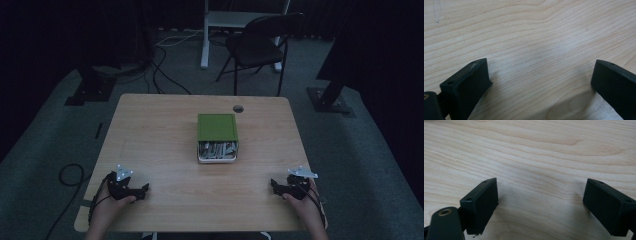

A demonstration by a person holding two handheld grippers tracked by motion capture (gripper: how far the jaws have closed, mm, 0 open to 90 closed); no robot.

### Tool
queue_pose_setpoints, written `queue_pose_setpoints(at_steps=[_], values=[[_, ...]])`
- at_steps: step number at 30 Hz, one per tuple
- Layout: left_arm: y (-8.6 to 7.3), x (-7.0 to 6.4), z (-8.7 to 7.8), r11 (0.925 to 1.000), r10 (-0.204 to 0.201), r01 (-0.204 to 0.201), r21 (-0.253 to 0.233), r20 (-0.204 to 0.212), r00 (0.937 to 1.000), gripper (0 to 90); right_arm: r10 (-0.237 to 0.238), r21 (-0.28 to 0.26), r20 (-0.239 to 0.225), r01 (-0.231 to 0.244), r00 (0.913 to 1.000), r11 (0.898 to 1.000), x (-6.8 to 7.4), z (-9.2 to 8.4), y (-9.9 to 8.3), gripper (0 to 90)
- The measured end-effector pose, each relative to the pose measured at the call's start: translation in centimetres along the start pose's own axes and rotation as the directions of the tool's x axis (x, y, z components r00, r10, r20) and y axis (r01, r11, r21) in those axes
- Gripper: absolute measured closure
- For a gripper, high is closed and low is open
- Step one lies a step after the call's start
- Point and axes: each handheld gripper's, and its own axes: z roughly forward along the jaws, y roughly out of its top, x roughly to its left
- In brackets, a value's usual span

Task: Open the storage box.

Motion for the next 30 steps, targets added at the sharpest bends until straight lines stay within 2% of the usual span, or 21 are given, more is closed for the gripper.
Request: queue_pose_setpoints(at_steps=[6,13,16,19,24,27,30], values=[[0.0,0.0,0.0,1.0000,0.001,-0.001,0.001,0.001,1.0000,2.6,-0.010,-0.001,-0.011,0.010,0.9999,1.000,0.0,0.0,0.0,12.3],[0.0,-0.6,0.0,0.9995,0.032,-0.032,-0.002,0.029,0.9991,2.7,-0.010,-0.001,-0.010,0.010,0.9999,1.000,0.0,0.0,0.0,12.3],[0.1,-0.9,0.0,0.9979,0.064,-0.064,-0.007,0.048,0.9968,2.7,-0.011,-0.001,-0.010,0.011,0.9999,1.000,0.0,0.0,0.0,12.3],[0.3,-1.4,0.2,0.9947,0.102,-0.102,-0.017,0.050,0.9935,2.7,-0.010,-0.001,-0.010,0.010,0.9999,1.000,0.0,0.0,0.0,12.4],[0.9,-2.1,0.4,0.9873,0.158,-0.157,-0.019,0.028,0.9870,2.7,-0.010,-0.001,-0.011,0.010,0.9999,1.000,0.0,0.0,0.0,12.3],[1.2,-2.5,0.6,0.9854,0.168,-0.167,-0.031,0.025,0.9854,6.5,-0.010,-0.001,-0.011,0.010,0.9999,1.000,0.0,0.0,0.0,12.4],[1.4,-2.9,0.7,0.9821,0.186,-0.185,-0.037,0.025,0.9823,6.6,-0.010,-0.001,-0.011,0.010,0.9999,1.000,0.0,0.0,0.0,12.3]])
